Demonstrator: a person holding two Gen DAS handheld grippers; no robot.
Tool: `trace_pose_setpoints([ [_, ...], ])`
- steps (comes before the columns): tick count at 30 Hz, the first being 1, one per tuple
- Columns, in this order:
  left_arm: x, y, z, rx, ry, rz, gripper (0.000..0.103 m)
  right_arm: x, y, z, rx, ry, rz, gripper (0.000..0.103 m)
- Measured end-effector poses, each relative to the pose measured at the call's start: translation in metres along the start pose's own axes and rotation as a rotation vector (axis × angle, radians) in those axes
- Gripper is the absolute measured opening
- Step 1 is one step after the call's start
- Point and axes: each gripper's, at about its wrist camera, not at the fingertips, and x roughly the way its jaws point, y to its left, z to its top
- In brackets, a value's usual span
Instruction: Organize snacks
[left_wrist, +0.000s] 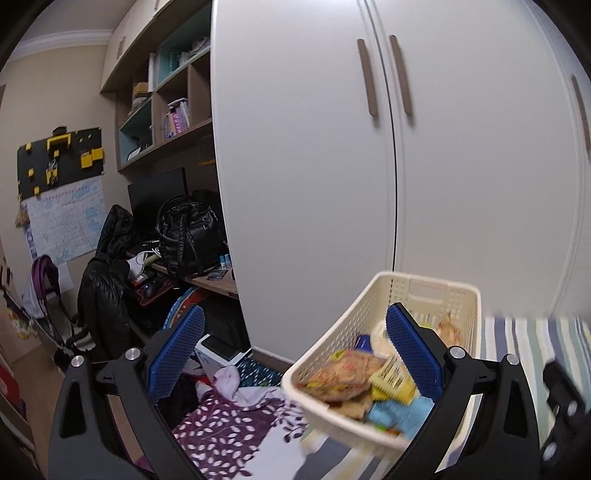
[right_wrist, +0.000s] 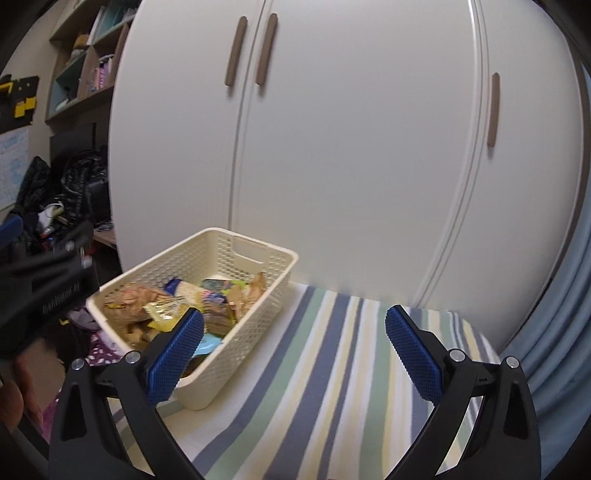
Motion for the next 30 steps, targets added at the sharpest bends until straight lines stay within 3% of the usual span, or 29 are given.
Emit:
trace_pose_setpoints([
  [4, -0.016, 0.018, -0.016, 0.059, 0.043, -0.018, 0.100, -0.009, 0.012, -0.004, -0.010, 0.007, 0.075, 0.098],
  [10, -0.038, 0.041, -0.033, 0.073, 0.084, -0.042, 0.100, -0.018, 0.032, -0.009, -0.045, 0.010, 0.071, 0.098],
  [16, -0.047, 0.031, -0.045, 0.158, 0.103, -0.076, 0.100, -0.029, 0.044, -0.010, -0.091, -0.025, -0.042, 0.098],
  [30, -0.043, 0.034, -0.051, 0.186, 0.117, -0.035, 0.100, -0.027, 0.047, -0.016, -0.104, 0.011, -0.049, 0.098],
])
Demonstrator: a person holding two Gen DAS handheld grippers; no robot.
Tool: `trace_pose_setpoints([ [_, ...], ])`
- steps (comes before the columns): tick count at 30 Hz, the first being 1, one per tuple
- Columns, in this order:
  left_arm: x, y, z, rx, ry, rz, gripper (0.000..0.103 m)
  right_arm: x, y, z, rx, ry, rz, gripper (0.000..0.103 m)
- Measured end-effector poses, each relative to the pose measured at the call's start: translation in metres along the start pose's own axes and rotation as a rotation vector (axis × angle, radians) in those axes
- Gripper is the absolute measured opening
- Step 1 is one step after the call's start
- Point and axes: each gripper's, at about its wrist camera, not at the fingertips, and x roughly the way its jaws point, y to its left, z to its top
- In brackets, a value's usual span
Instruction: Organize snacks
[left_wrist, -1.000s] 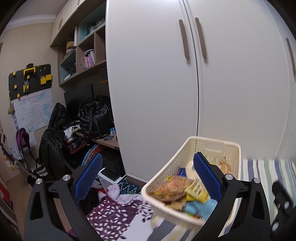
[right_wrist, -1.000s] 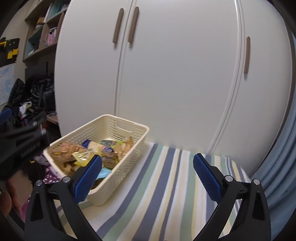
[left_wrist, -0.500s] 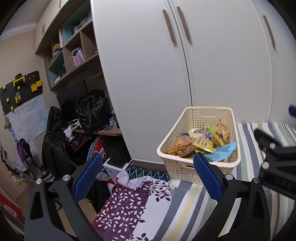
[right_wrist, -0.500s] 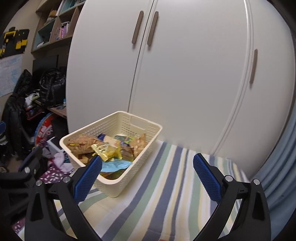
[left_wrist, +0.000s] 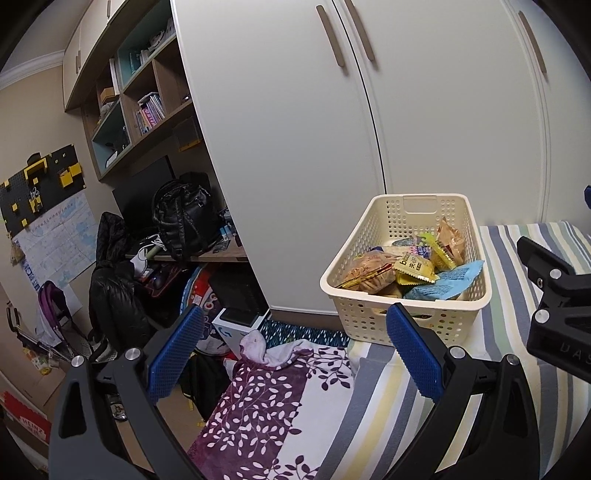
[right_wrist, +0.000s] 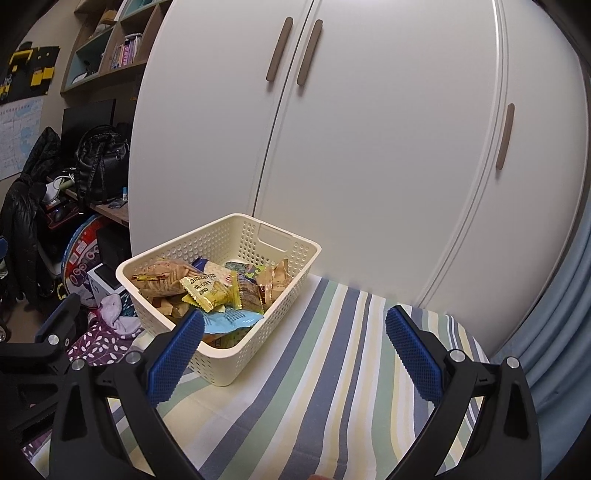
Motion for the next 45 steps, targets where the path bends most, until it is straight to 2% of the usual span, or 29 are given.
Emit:
trace_pose_setpoints([
  [7, 0.002, -0.002, -0.004, 0.015, 0.010, 0.004, 0.100, 0.001, -0.001, -0.002, 0.013, 0.001, 0.027, 0.098],
  [15, 0.004, -0.002, -0.003, 0.015, 0.014, 0.007, 0.100, 0.000, 0.004, -0.002, -0.002, -0.010, -0.004, 0.098],
  [20, 0.003, -0.002, -0.003, 0.019, 0.014, 0.006, 0.100, -0.004, 0.005, -0.004, -0.010, -0.029, 0.006, 0.098],
  [31, -0.002, -0.015, -0.003, 0.026, 0.019, -0.025, 0.100, -0.008, -0.018, -0.012, 0.028, -0.028, -0.010, 0.098],
  [37, -0.010, -0.028, -0.002, 0.047, 0.015, -0.041, 0.100, -0.016, -0.023, -0.017, 0.016, -0.058, -0.026, 0.098],
  [45, -0.017, -0.033, 0.001, 0.049, 0.015, -0.041, 0.100, -0.013, -0.032, -0.018, 0.056, 0.001, 0.024, 0.098],
])
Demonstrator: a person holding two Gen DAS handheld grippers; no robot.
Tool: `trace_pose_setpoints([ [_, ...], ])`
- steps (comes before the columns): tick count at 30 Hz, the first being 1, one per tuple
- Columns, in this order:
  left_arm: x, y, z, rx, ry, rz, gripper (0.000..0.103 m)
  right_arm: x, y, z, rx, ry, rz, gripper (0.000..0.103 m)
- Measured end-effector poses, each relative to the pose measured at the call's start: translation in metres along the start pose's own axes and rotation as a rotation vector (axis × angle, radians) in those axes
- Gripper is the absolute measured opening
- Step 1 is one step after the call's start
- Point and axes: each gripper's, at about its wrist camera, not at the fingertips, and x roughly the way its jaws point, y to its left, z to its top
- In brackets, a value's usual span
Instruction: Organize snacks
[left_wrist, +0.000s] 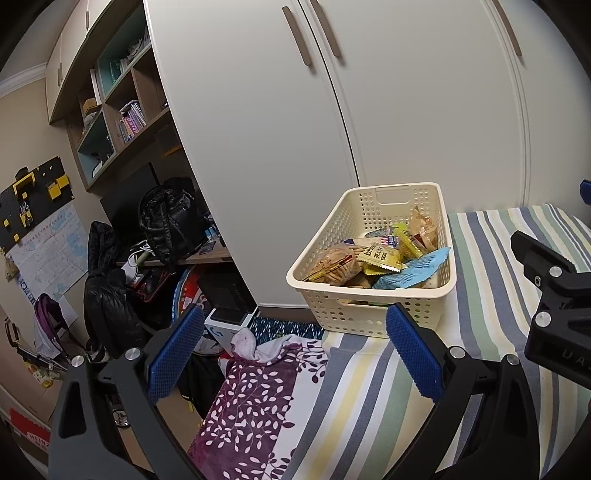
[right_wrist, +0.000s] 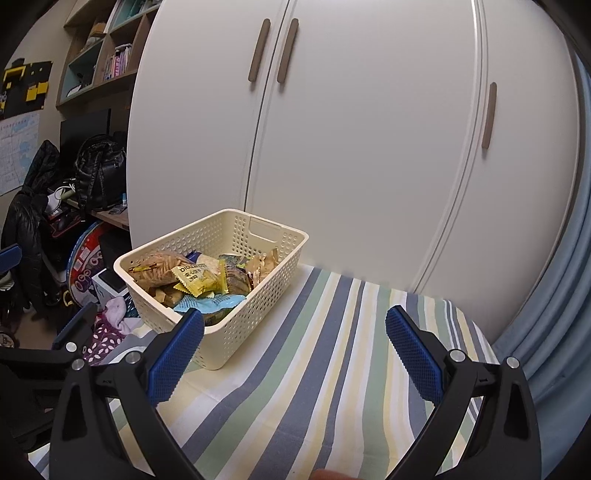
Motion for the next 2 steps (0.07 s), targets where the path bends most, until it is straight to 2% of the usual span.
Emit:
trace_pose_setpoints([
  [2, -0.0018, -0.0026, 0.0008, 0.002, 0.000, -0.003, 0.100, -0.0009, -0.0026, -0.0014, 0.004, 0.002, -0.004, 0.098],
])
